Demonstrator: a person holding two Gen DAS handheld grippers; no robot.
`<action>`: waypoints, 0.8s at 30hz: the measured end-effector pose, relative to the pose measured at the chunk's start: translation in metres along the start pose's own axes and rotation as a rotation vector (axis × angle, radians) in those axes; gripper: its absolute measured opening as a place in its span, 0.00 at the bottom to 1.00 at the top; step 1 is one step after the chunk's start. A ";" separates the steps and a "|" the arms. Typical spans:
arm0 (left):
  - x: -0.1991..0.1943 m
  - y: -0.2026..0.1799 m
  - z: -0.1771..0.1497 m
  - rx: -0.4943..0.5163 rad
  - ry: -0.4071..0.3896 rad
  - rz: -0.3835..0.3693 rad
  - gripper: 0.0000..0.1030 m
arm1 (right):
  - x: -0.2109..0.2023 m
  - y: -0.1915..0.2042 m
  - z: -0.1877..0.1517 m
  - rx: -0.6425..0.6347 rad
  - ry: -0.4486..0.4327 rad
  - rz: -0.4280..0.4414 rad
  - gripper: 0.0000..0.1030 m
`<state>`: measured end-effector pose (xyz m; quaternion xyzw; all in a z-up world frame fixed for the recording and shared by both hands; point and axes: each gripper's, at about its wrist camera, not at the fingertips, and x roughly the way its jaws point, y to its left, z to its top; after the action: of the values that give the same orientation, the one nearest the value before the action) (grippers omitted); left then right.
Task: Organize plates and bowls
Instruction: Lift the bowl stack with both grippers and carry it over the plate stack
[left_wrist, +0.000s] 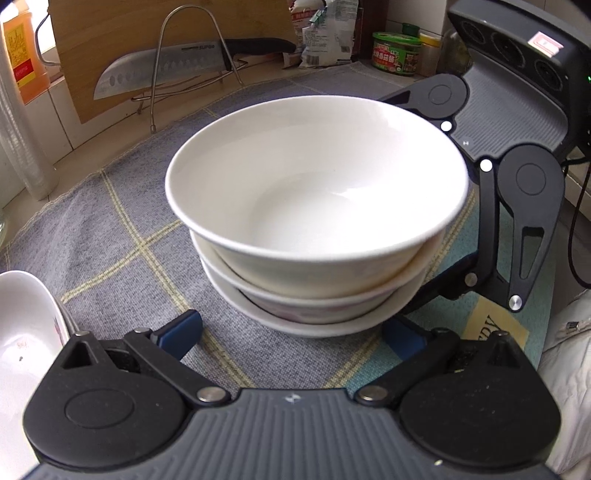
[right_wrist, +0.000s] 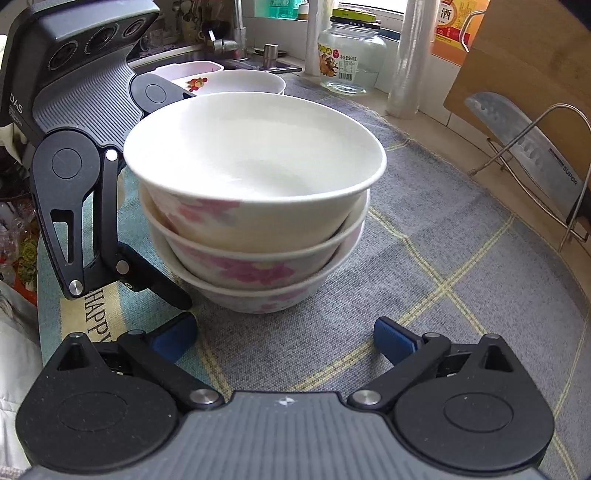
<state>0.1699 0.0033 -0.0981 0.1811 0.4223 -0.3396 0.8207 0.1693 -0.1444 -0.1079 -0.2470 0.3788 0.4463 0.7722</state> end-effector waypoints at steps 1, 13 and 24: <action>0.000 0.001 0.000 0.008 0.000 -0.005 1.00 | 0.002 0.000 0.002 -0.011 0.005 0.007 1.00; 0.000 0.007 0.007 0.144 0.030 -0.096 0.91 | 0.013 -0.002 0.033 -0.181 0.036 0.066 0.96; 0.001 0.020 0.016 0.183 0.045 -0.164 0.77 | 0.013 -0.003 0.040 -0.192 0.055 0.120 0.82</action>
<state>0.1937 0.0068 -0.0897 0.2276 0.4211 -0.4384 0.7607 0.1908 -0.1106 -0.0948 -0.3090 0.3695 0.5189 0.7062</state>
